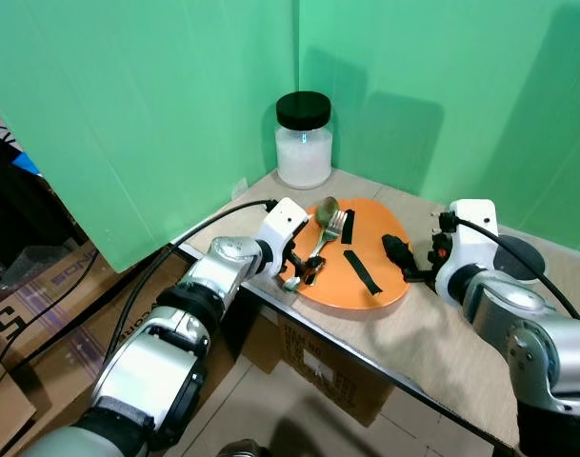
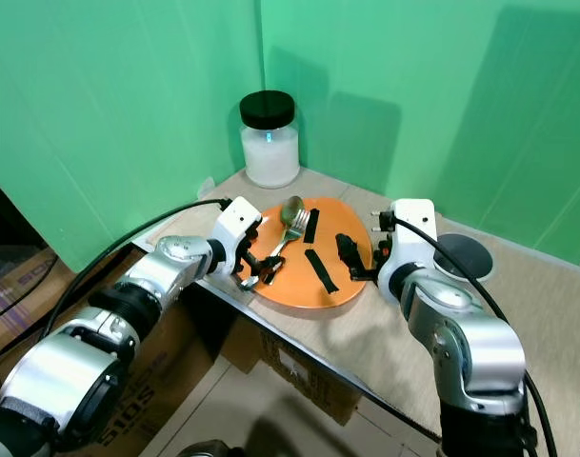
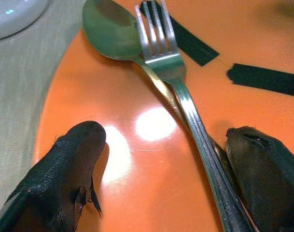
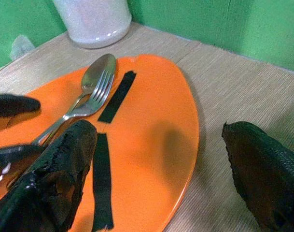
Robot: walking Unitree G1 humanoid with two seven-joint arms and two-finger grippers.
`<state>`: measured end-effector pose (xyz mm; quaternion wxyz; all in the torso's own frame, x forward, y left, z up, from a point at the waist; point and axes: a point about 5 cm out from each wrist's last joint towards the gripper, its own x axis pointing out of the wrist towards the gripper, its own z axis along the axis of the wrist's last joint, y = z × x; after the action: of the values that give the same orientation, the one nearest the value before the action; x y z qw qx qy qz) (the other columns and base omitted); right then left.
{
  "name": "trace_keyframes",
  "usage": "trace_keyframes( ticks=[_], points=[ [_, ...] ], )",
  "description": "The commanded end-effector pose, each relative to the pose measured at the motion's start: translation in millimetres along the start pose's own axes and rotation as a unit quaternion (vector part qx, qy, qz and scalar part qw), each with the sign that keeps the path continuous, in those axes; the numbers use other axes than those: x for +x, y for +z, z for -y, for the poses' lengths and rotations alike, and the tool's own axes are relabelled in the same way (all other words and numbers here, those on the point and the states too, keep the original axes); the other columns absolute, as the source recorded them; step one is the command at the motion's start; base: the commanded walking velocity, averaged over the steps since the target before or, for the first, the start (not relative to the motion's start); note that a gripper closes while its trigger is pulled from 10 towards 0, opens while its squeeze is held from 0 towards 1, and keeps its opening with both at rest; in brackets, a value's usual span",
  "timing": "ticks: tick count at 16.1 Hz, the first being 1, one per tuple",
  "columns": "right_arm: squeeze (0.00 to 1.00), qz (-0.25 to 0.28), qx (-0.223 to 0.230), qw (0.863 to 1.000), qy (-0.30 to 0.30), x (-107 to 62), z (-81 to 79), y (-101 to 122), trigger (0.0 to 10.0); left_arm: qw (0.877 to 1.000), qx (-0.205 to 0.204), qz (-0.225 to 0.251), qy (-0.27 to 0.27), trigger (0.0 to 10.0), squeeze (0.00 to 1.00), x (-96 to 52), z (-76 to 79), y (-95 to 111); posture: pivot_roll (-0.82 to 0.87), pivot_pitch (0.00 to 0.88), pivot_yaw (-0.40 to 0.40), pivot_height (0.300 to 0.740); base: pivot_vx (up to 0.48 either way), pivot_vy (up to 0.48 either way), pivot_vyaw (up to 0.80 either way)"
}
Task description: Setting the table
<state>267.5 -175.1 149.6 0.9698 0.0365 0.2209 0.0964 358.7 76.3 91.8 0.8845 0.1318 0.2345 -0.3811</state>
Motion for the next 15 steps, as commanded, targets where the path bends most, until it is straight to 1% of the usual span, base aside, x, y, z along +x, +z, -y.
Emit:
trace_keyframes(
  ticks=[1,2,3,4,6,8,11,15],
  points=[
    [0.0,-0.004,-0.003,1.0,0.019,-1.6,-4.9,0,10.0,1.0,0.008,-0.006,0.009,8.7,0.0,-0.3,-2.8,1,-0.06,0.0,0.111,0.74,0.0,0.0,0.0],
    [0.0,-0.015,-0.019,0.999,0.042,-4.3,-7.8,-2,10.0,1.0,0.007,-0.012,0.018,3.4,0.0,0.1,-3.9,0,-0.06,0.0,0.114,0.74,0.0,0.0,0.0],
    [0.0,-0.03,-0.047,0.996,0.074,-8.4,-10.3,-5,10.0,1.0,-0.005,-0.011,0.02,0.0,0.0,0.6,-4.2,-1,-0.06,0.0,0.117,0.74,0.0,0.0,0.0],
    [0.0,-0.041,-0.074,0.991,0.104,-12.7,-11.9,-5,10.0,1.0,-0.02,-0.004,0.019,0.0,0.0,0.8,-4.3,0,-0.06,0.0,0.118,0.74,0.0,0.0,0.0],
    [0.0,-0.046,-0.085,0.989,0.116,-15.2,-12.4,-5,10.0,0.999,-0.029,0.003,0.016,0.0,0.0,1.2,-4.2,1,-0.06,0.0,0.118,0.74,0.0,0.0,0.0],
    [0.0,-0.049,-0.103,0.985,0.128,-16.7,-12.6,-4,10.0,0.999,-0.032,-0.008,0.019,0.0,0.0,0.9,-5.0,-1,-0.05,0.0,0.115,0.74,0.0,0.0,0.0],
    [0.0,-0.053,-0.117,0.982,0.14,-16.8,-13.5,-3,10.0,0.999,-0.04,-0.008,0.017,0.0,0.0,0.7,-5.5,-1,-0.05,0.0,0.119,0.74,0.0,0.0,0.0],
    [0.0,-0.058,-0.121,0.981,0.143,-16.9,-14.5,-6,10.0,0.999,-0.039,-0.018,0.015,0.0,0.0,-0.1,-6.3,-4,-0.05,0.0,0.12,0.74,0.0,0.0,0.0]
  ],
)
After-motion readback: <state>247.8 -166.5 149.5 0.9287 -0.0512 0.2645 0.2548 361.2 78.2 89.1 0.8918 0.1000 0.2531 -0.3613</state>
